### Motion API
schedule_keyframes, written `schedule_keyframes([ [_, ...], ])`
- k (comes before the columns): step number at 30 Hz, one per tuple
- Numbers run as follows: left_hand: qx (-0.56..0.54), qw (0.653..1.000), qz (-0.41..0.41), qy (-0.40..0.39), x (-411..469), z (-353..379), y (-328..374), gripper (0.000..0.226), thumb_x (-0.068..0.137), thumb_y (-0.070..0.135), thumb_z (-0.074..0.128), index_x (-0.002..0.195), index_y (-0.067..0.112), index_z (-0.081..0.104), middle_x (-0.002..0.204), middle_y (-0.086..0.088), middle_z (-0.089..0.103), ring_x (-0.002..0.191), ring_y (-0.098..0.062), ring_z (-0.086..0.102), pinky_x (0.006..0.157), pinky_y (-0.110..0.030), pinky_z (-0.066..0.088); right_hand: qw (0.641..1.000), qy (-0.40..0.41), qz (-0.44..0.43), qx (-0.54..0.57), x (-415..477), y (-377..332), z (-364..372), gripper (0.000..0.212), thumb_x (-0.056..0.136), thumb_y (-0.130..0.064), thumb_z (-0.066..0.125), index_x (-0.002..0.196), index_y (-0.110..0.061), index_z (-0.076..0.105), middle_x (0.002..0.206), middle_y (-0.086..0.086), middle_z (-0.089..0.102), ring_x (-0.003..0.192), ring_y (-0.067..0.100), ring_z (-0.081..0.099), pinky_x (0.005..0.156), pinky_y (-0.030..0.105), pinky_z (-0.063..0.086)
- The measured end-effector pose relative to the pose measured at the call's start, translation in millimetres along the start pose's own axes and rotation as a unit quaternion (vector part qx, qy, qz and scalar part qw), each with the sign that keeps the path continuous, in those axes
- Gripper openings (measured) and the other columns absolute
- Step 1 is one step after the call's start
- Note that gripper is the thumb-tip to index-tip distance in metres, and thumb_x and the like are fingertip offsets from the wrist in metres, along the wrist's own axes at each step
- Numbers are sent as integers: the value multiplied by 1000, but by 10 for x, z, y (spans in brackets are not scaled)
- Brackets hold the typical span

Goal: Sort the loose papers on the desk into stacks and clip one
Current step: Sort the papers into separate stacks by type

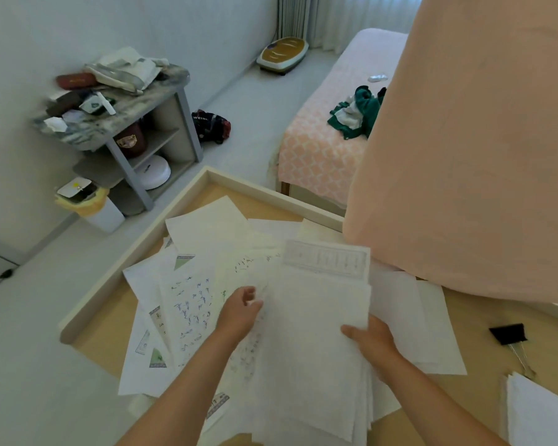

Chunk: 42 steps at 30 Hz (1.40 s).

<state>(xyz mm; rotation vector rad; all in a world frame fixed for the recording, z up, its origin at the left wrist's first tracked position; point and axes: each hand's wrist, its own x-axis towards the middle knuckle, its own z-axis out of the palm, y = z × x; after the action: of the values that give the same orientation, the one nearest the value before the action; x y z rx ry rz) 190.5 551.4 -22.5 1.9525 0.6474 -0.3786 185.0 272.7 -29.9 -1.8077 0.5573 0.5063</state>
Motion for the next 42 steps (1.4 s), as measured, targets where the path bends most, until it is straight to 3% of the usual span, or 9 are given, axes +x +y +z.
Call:
schedule_keyframes([
  [3, 216, 973, -8, 85, 84, -99, -219, 61, 92, 33, 63, 146, 19, 38, 149, -3, 39, 137, -27, 31, 108, -45, 36, 995, 81, 55, 27, -106, 251, -113, 27, 86, -14, 75, 110, -14, 64, 92, -1, 67, 81, 16, 64, 66, 27, 51],
  [7, 244, 968, -19, 49, 123, -184, -430, 85, 82, 45, 72, 148, 17, 27, 149, -8, 28, 137, -30, 26, 105, -46, 38, 989, 96, 94, 63, -161, 362, -48, 23, 89, -22, 73, 108, -13, 64, 93, 2, 68, 82, 20, 65, 63, 27, 51],
  [12, 188, 981, -13, -41, 153, -300, -365, 46, 88, 27, 68, 128, 16, 50, 127, -4, 57, 102, -19, 55, 86, -33, 48, 991, 105, 68, 45, -128, 234, 308, 24, 89, -12, 70, 111, -18, 61, 92, -3, 66, 81, 15, 63, 61, 24, 48],
  [17, 120, 979, -51, -160, 199, -426, -517, 55, 88, 39, 61, 137, 19, 49, 138, 0, 53, 121, -22, 53, 100, -39, 46, 989, 134, 65, 7, -48, 61, 641, 22, 87, -11, 69, 109, -9, 67, 99, 5, 70, 84, 22, 65, 72, 29, 51],
  [20, 62, 978, -96, -175, 135, -484, -554, 30, 88, 35, 57, 114, 20, 60, 116, -7, 65, 100, -22, 59, 82, -33, 48, 990, 128, 56, -20, -60, -4, 857, 21, 89, -23, 69, 106, -11, 67, 102, 4, 71, 85, 20, 65, 73, 27, 49],
  [24, 43, 987, -41, -152, 107, -484, -597, 26, 89, 34, 68, 111, 23, 60, 107, 4, 66, 96, -17, 62, 79, -32, 51, 986, 63, 31, -152, -100, 6, 1161, 40, 90, -43, 58, 120, -16, 62, 120, 2, 63, 109, 22, 60, 91, 31, 49],
  [29, -7, 996, -55, -75, 99, -526, -659, 38, 93, 11, 59, 130, 15, 56, 119, -7, 64, 101, -26, 62, 85, -37, 50, 930, 154, 7, -334, -113, 56, 799, 57, 87, -40, 62, 139, -28, 44, 151, 3, 27, 138, 26, 23, 108, 43, 35],
  [34, -33, 997, -52, -55, 26, -584, -696, 38, 91, 2, 58, 128, 14, 57, 121, -11, 64, 103, -30, 61, 87, -39, 50, 927, 155, 118, -320, -122, 331, 134, 104, 61, -53, 84, 142, -25, 25, 140, 8, 27, 129, 30, 33, 91, 43, 44],
  [42, -133, 963, -57, -229, -164, -661, -196, 35, 94, -2, 56, 121, 20, 60, 114, -9, 72, 104, -32, 68, 87, -45, 54, 959, 84, 68, -263, -6, 366, -352, 27, 80, -27, 73, 104, -15, 69, 101, 2, 71, 88, 21, 66, 79, 34, 56],
])
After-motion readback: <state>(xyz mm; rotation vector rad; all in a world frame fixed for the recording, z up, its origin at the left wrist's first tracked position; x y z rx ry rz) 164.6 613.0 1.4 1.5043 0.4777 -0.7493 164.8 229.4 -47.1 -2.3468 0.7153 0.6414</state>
